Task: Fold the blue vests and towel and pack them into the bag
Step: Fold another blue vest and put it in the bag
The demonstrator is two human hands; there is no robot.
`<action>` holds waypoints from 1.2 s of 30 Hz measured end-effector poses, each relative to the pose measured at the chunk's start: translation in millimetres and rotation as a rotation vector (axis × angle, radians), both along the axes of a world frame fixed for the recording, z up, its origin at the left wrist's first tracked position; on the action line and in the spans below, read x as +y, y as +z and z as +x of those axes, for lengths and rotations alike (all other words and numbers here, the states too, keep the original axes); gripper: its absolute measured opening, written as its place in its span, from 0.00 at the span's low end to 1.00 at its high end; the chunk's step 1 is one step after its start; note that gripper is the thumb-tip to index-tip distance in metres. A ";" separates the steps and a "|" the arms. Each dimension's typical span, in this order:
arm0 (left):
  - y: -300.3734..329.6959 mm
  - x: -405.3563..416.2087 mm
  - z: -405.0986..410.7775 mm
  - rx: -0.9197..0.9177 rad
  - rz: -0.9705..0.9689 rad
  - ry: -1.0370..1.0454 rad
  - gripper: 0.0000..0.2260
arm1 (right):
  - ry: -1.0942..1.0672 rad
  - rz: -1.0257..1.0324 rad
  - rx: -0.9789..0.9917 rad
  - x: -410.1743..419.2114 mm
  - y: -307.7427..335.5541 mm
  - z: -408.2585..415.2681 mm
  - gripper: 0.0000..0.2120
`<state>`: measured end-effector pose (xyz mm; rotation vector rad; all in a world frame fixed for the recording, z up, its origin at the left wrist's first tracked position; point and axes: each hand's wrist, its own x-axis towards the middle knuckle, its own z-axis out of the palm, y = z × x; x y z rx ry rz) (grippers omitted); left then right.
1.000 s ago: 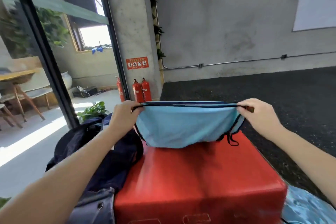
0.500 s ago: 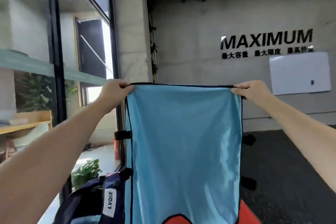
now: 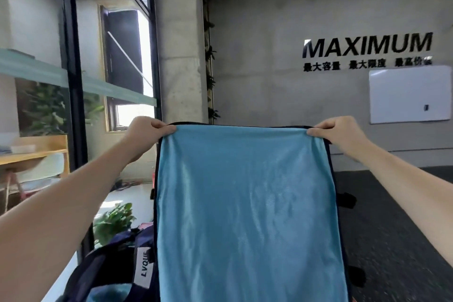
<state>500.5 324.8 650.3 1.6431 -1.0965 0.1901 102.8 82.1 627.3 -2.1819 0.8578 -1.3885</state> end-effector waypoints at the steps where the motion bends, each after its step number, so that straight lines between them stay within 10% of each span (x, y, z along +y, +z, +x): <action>1: -9.9 -9.4 7.7 0.003 0.008 0.003 0.10 | -0.014 -0.002 0.019 -9.5 -8.7 7.2 0.10; 16: -212.6 -125.2 73.1 -0.189 0.563 0.046 0.11 | 0.041 0.252 0.554 -132.2 -186.4 101.1 0.12; 24: -258.2 -185.2 100.5 -0.051 0.785 0.007 0.03 | 0.081 0.648 0.453 -202.1 -253.5 144.4 0.05; 36: -195.5 -288.4 140.7 -0.155 0.574 0.137 0.10 | -0.014 0.527 0.221 -293.1 -211.2 190.5 0.04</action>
